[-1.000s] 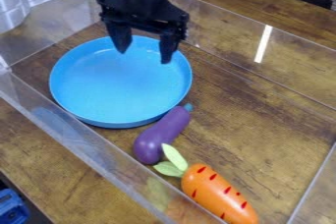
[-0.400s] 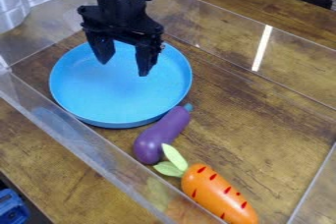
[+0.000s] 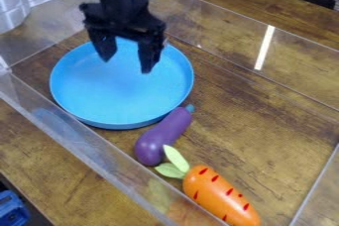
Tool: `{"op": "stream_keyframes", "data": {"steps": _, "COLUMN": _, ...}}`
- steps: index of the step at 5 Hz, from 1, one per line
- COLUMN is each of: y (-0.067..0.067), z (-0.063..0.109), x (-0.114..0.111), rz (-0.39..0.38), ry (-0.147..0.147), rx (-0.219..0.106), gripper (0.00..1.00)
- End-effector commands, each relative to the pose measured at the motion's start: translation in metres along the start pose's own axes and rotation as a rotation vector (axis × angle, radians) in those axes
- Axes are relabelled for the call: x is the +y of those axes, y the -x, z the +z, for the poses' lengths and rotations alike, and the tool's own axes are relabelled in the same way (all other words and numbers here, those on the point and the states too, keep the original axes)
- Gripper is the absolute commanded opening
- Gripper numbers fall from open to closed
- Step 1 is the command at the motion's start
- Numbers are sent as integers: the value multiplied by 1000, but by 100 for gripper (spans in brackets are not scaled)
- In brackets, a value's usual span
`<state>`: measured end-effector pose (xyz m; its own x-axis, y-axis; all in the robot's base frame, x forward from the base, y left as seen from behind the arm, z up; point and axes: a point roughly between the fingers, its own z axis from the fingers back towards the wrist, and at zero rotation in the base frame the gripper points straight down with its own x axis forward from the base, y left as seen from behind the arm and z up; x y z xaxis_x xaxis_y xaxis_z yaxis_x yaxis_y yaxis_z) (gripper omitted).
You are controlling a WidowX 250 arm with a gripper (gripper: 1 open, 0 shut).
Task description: Remove the purple eggplant from the blue tray and put it on the table
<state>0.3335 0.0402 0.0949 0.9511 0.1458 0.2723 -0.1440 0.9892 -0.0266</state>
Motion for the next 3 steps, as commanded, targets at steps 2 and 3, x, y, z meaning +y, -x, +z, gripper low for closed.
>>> {"op": "stream_keyframes", "data": {"steps": 2, "y": -23, "z": 9, "x": -1, "rz": -5, "ry": 22, "rx": -16, "gripper": 100}}
{"op": "stream_keyframes", "data": {"steps": 3, "y": -18, "z": 16, "x": -4, "rz": -14, "ry": 34, "rx": 19, "gripper": 100}}
